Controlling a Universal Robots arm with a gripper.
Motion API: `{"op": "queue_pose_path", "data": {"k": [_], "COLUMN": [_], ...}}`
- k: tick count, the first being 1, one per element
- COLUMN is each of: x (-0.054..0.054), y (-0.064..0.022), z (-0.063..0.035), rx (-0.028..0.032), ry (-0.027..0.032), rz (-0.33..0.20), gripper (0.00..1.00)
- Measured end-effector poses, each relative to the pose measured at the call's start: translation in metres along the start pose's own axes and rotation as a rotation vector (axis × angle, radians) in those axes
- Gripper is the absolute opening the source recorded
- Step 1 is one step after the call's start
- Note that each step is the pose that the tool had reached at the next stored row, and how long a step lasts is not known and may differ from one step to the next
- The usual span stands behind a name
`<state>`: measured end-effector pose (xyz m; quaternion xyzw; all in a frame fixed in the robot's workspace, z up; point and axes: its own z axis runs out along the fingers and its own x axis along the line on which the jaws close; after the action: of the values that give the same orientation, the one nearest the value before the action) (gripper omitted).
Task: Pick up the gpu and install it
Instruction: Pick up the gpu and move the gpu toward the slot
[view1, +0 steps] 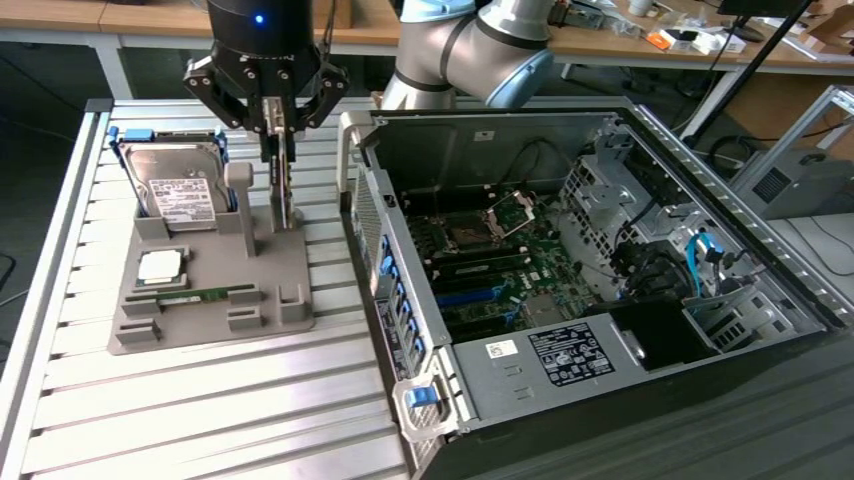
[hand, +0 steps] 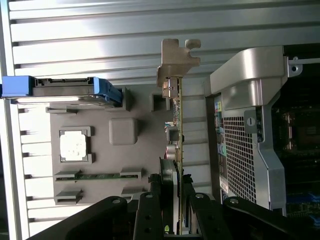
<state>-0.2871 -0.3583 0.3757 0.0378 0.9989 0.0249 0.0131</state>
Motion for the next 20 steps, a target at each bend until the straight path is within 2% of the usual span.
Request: {"op": "queue_pose_path", "data": {"k": [20], "x": [-0.0001], "y": [0.0002], "z": [-0.0044], "rx": [0.0000], "ry": [0.0000], "rz": [0.000], "gripper": [0.27]}}
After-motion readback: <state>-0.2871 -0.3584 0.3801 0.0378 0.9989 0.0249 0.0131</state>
